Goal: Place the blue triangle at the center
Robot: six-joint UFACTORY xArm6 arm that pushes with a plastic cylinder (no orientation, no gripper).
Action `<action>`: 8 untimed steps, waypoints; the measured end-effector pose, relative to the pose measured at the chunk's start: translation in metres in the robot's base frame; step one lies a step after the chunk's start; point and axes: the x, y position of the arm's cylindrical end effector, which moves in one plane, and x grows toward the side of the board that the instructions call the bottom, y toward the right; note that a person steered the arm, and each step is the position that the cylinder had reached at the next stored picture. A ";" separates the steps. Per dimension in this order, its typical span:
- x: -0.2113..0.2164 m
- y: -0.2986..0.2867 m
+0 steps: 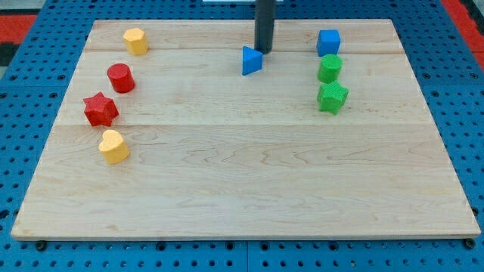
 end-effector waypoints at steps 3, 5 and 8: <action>0.056 -0.026; 0.039 -0.013; 0.103 0.015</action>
